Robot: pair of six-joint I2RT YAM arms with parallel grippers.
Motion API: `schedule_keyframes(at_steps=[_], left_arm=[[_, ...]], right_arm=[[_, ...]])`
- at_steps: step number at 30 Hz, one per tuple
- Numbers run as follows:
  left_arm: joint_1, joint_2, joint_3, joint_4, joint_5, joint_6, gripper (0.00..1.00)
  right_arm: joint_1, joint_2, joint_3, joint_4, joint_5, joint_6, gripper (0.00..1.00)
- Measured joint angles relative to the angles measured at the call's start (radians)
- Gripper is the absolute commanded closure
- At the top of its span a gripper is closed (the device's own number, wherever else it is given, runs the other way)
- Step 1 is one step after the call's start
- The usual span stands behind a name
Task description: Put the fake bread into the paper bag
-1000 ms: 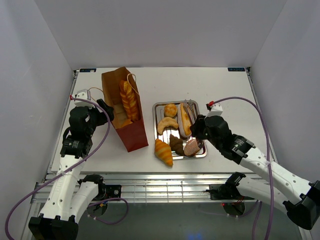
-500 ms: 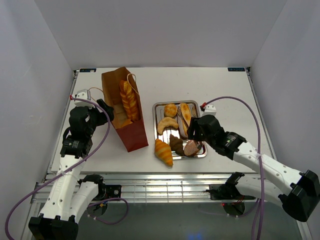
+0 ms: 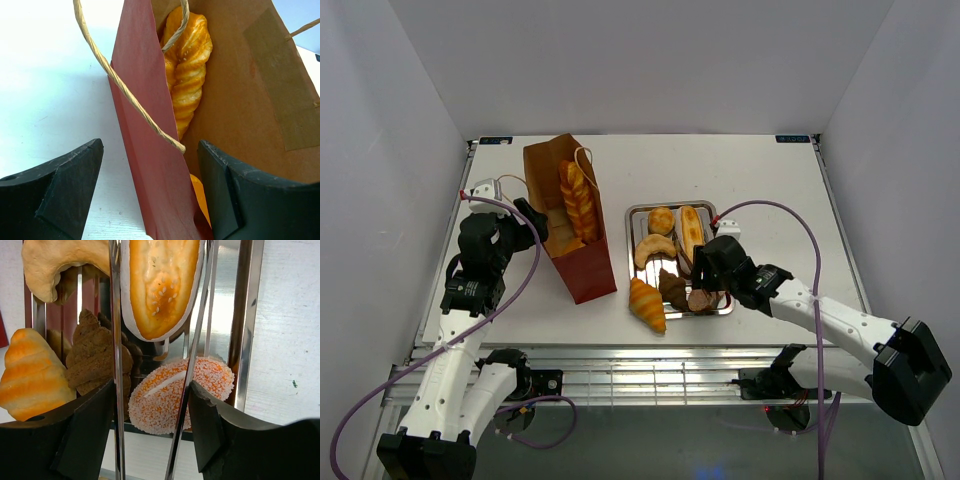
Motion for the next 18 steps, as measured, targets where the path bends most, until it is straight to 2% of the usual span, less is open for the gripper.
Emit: schedule_keyframes(at_steps=[4, 7, 8, 11, 18], left_arm=[[0.0, 0.0, 0.0, 0.0, 0.0, 0.0, 0.14], [0.0, 0.0, 0.0, 0.0, 0.0, 0.0, 0.14], [0.0, 0.0, 0.0, 0.0, 0.0, 0.0, 0.14], [0.0, 0.0, 0.0, 0.0, 0.0, 0.0, 0.14], [0.0, 0.0, 0.0, 0.0, 0.0, 0.0, 0.14]], right_arm=[[0.0, 0.012, 0.0, 0.019, -0.007, 0.002, 0.41], [0.0, 0.012, 0.0, 0.026, -0.009, 0.005, 0.51], [0.0, 0.012, 0.0, 0.027, -0.009, 0.007, 0.58], [0.0, 0.008, 0.0, 0.027, -0.013, 0.012, 0.66], [0.0, -0.065, 0.005, 0.001, -0.01, 0.011, 0.69]])
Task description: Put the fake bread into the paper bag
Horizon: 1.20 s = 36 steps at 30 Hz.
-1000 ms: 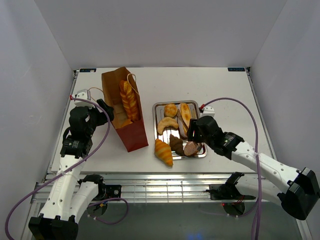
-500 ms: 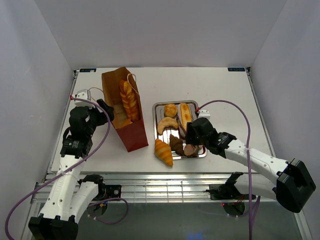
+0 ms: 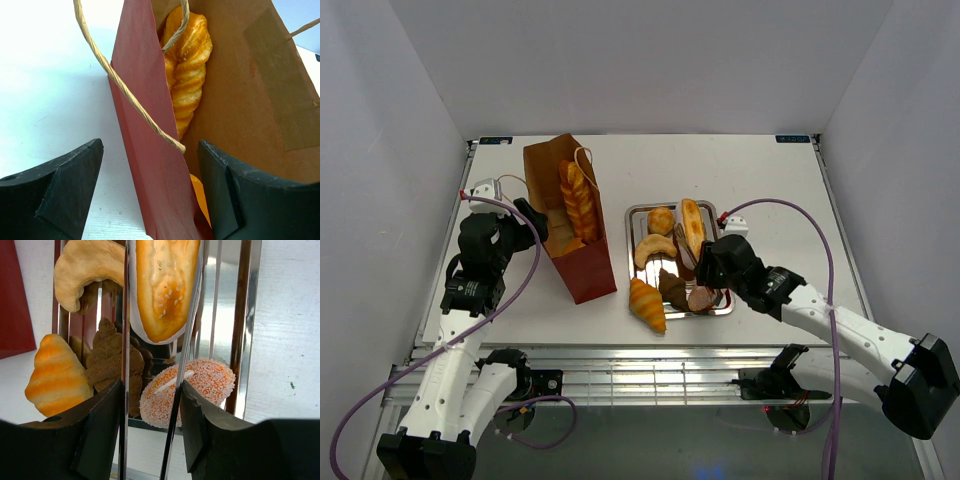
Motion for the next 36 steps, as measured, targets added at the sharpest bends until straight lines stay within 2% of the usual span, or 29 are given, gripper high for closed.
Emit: schedule_keyframes(at_steps=[8, 14, 22, 36], left_arm=[[0.0, 0.0, 0.0, 0.0, 0.0, 0.0, 0.14], [0.0, 0.0, 0.0, 0.0, 0.003, 0.0, 0.14], [0.0, 0.0, 0.0, 0.0, 0.002, 0.0, 0.14], [0.0, 0.0, 0.0, 0.0, 0.002, 0.0, 0.14]], right_arm=[[0.0, -0.11, 0.085, -0.089, 0.042, -0.021, 0.71], [0.0, -0.159, 0.169, -0.103, 0.011, -0.063, 0.71], [0.0, -0.087, 0.391, -0.103, -0.111, -0.114, 0.7], [0.056, 0.062, 0.588, -0.005, -0.33, -0.133, 0.67]])
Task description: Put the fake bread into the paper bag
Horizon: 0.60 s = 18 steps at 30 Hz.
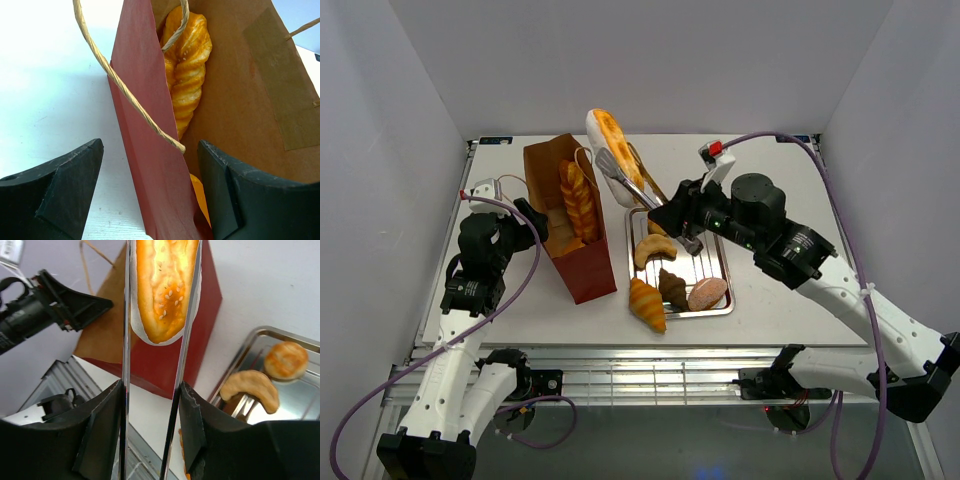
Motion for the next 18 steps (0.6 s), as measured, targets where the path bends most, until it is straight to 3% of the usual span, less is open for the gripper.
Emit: schedule_keyframes(at_steps=[9, 18], left_arm=[[0.0, 0.0, 0.0, 0.0, 0.0, 0.0, 0.14], [-0.005, -0.002, 0.0, 0.0, 0.0, 0.0, 0.14]], right_arm=[[0.121, 0.129, 0.124, 0.093, -0.054, 0.006, 0.65], [0.17, 0.209, 0.127, 0.174, -0.051, 0.035, 0.63]])
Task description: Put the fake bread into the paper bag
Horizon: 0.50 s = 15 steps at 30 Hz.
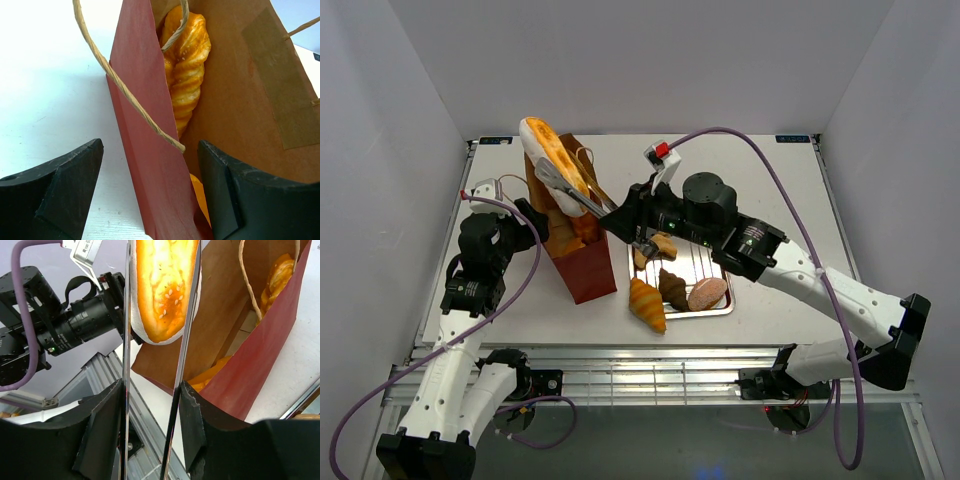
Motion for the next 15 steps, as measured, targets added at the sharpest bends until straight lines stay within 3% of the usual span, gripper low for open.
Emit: schedule_keyframes(at_steps=[15], left_arm=[[-0.002, -0.006, 0.0, 0.0, 0.0, 0.0, 0.14]], right_arm=[[0.003, 0.021, -0.051, 0.017, 0.045, 0.021, 0.45]])
